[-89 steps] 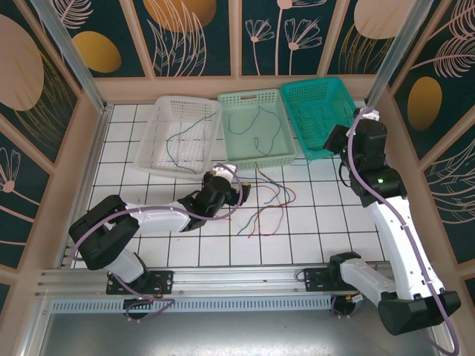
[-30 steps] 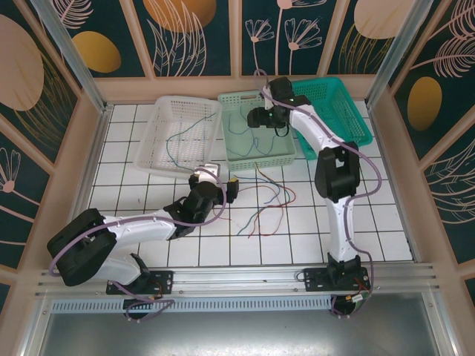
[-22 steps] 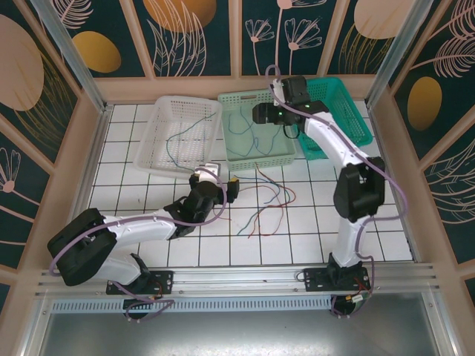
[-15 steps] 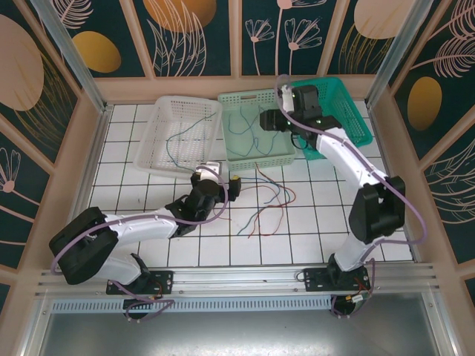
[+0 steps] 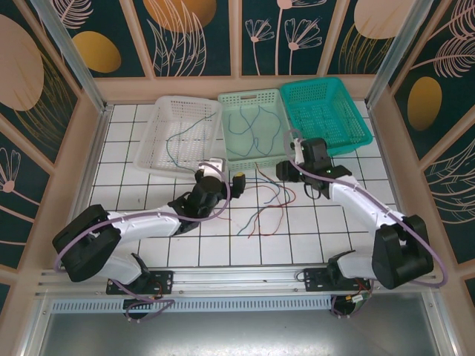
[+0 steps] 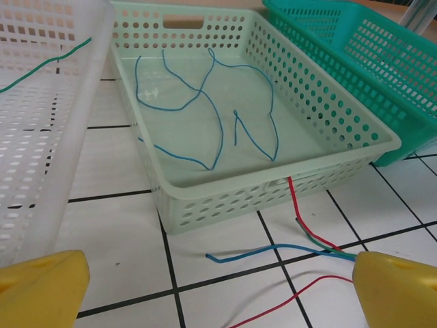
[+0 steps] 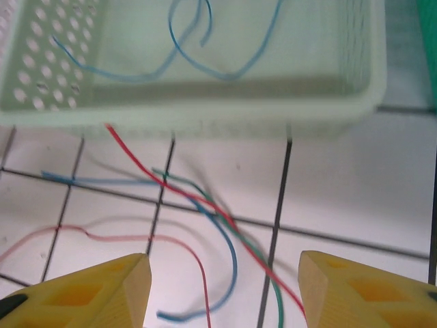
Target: Untangle the cables
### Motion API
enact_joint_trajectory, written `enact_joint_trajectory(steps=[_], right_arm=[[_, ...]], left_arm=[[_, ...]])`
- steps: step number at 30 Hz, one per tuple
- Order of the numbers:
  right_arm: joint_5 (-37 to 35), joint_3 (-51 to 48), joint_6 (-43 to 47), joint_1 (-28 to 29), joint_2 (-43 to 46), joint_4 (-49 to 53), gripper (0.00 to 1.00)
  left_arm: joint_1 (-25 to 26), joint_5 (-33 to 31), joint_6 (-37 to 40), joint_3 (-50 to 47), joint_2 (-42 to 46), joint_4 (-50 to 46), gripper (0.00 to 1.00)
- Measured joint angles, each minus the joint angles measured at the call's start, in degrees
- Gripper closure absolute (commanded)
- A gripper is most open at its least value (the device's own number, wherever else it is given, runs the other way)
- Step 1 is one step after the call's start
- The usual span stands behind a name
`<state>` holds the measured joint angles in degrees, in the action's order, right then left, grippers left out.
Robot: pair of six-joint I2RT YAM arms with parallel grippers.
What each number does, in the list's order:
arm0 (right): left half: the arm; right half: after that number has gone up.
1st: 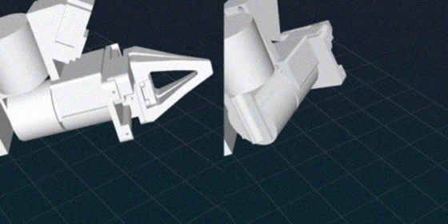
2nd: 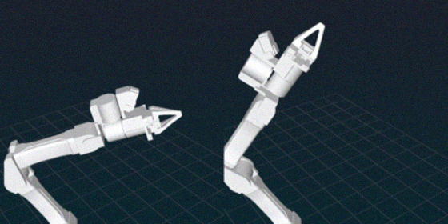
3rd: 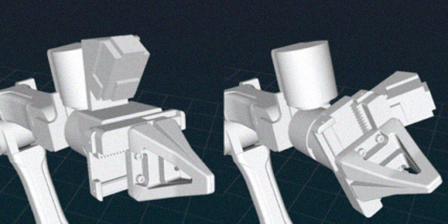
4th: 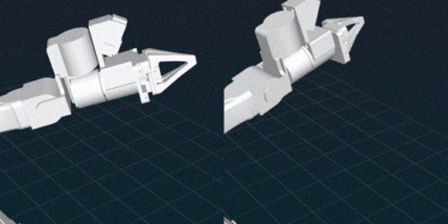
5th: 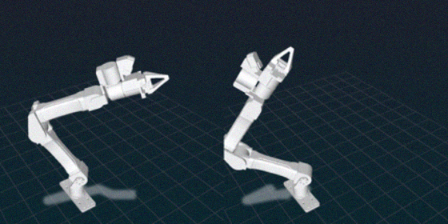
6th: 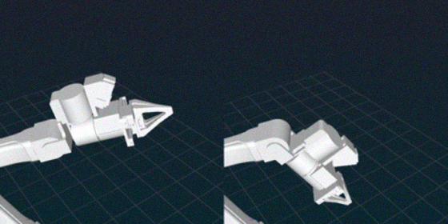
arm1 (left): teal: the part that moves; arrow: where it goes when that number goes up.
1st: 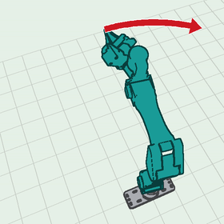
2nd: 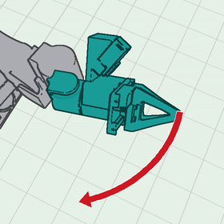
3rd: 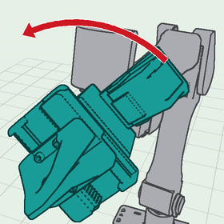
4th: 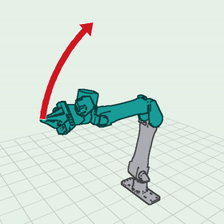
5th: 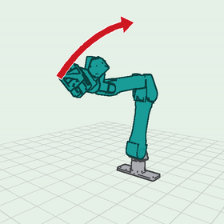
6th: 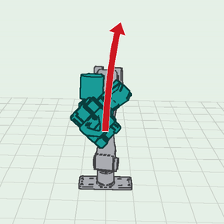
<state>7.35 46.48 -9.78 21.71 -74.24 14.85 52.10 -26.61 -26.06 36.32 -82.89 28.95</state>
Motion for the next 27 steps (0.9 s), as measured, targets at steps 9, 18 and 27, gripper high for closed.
enact_joint_trajectory(steps=[9, 18, 27], right_arm=[[-3.76, -2.40, -8.85, 0.02, -5.09, 0.61, 0.50], [-7.17, -3.06, -10.21, -0.33, -8.00, 2.56, 0.51], [-7.34, -3.54, -10.36, -0.52, -10.88, 3.98, 0.56]], left_arm=[[0.00, 3.45, -0.66, 1.86, -2.36, -0.48, 0.01], [0.00, 3.67, -0.66, 2.32, -2.36, -0.48, 0.01], [0.00, 3.63, -0.68, 2.21, -2.34, -0.46, 0.01]])
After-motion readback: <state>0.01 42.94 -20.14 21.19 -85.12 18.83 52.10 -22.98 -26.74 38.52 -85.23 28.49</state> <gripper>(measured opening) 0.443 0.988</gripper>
